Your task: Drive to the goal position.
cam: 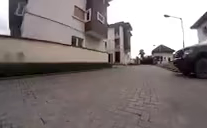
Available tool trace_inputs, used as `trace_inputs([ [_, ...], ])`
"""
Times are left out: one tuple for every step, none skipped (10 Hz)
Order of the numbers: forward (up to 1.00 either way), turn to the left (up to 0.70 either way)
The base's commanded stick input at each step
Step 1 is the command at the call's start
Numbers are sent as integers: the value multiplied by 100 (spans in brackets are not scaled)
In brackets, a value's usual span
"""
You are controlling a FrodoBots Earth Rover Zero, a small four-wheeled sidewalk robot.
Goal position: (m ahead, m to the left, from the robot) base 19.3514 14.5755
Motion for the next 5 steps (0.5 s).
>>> trace_inputs([
  [70,0],
  [70,0],
  [70,0],
  [70,0],
  [70,0],
])
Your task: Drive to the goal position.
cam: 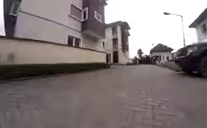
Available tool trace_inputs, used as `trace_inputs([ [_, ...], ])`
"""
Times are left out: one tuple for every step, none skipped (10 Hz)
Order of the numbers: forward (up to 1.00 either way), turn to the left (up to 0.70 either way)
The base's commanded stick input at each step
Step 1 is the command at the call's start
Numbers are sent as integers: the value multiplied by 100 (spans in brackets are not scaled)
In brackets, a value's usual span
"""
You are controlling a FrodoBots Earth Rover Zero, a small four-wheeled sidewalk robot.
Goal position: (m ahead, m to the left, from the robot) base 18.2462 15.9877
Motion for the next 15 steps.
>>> trace_inputs([
  [70,0],
  [70,0],
  [70,0],
  [70,-20],
  [70,-35],
  [70,-35],
  [70,-35],
  [70,-29],
  [70,-4],
  [70,0],
  [70,0],
  [70,0],
  [70,0],
  [70,0],
  [70,0],
])
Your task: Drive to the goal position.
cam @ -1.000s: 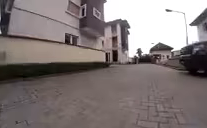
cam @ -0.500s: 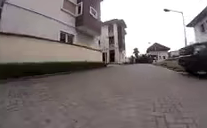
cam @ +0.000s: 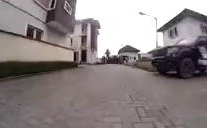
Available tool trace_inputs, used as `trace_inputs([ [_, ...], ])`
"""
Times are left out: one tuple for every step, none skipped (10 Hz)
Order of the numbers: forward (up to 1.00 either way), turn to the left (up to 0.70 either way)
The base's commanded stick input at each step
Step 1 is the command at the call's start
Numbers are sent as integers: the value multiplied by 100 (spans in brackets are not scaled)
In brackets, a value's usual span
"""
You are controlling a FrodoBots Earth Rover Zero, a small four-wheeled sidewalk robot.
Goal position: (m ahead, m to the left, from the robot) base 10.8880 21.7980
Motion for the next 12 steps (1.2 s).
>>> trace_inputs([
  [70,0],
  [70,0],
  [70,0],
  [70,0],
  [70,0],
  [70,0],
  [70,0],
  [70,0],
  [70,0],
  [70,0],
  [70,0],
  [70,0],
])
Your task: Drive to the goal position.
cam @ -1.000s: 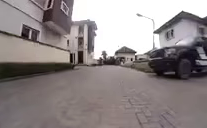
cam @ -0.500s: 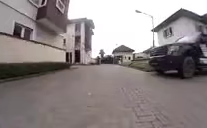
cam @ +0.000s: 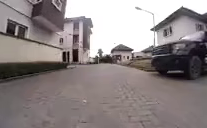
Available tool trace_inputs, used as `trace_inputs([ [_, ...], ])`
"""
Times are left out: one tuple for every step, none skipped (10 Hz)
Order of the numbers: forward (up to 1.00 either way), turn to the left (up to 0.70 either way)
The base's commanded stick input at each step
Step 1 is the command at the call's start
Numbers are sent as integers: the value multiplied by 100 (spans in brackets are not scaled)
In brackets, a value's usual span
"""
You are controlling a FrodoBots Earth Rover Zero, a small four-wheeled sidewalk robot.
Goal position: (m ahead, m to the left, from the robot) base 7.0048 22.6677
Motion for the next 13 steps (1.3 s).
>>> trace_inputs([
  [70,0],
  [70,0],
  [70,0],
  [70,0],
  [70,0],
  [70,0],
  [70,0],
  [70,0],
  [70,0],
  [70,0],
  [70,0],
  [70,0],
  [70,0],
])
